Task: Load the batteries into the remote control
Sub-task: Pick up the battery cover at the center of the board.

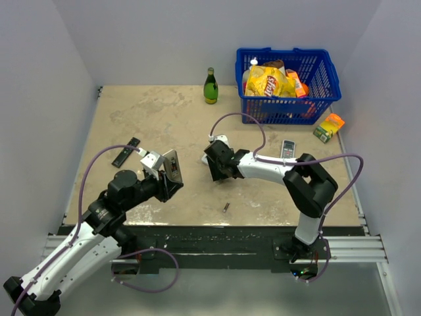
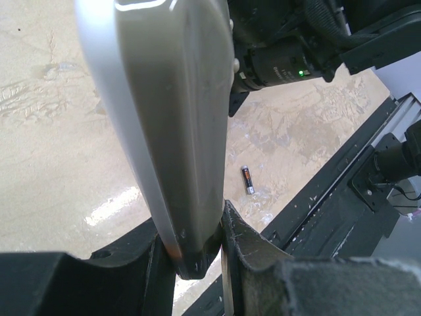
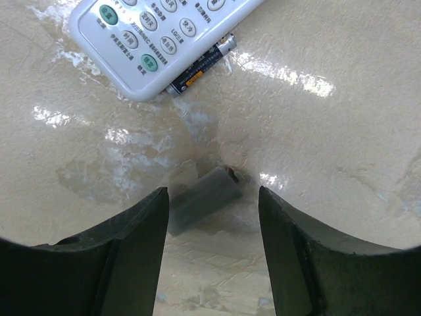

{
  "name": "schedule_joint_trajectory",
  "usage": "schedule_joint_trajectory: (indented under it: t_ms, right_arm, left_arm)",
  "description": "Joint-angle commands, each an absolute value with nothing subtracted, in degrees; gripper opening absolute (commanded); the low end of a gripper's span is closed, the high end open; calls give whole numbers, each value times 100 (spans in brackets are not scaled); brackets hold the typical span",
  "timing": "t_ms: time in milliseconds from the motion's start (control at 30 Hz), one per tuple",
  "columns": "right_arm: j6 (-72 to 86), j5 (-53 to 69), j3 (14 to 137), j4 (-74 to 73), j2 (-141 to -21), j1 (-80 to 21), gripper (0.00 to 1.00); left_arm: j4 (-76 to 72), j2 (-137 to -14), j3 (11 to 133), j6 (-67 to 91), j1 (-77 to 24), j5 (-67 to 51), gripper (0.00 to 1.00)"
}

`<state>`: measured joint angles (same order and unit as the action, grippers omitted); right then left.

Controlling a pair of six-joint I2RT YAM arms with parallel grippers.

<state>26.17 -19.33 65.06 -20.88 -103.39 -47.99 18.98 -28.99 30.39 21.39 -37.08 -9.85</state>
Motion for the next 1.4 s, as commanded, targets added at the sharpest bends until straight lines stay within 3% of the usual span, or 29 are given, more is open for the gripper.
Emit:
schedule_joint_trajectory:
  t_ms: [0, 867, 1100, 1367]
  right_arm:
    - [2716, -2012, 6776, -1960, -10529, -4808, 60]
    - [2267, -1942, 6390, -2636, -10195, -4799, 60]
    - [2854, -1362, 6354, -2030, -9932, -4702, 53]
    - [3366, -2100, 6706, -2267, -10256, -4614, 46]
  left_arm:
    - [1696, -2848, 3182, 2030, -3665, -1081, 0]
    - [1696, -2795, 3155, 2065, -3647, -1090, 0]
    - [1687, -2777, 3147, 2074, -3648, -1090, 0]
    - [1670, -2742, 3138, 2092, -3648, -1107, 0]
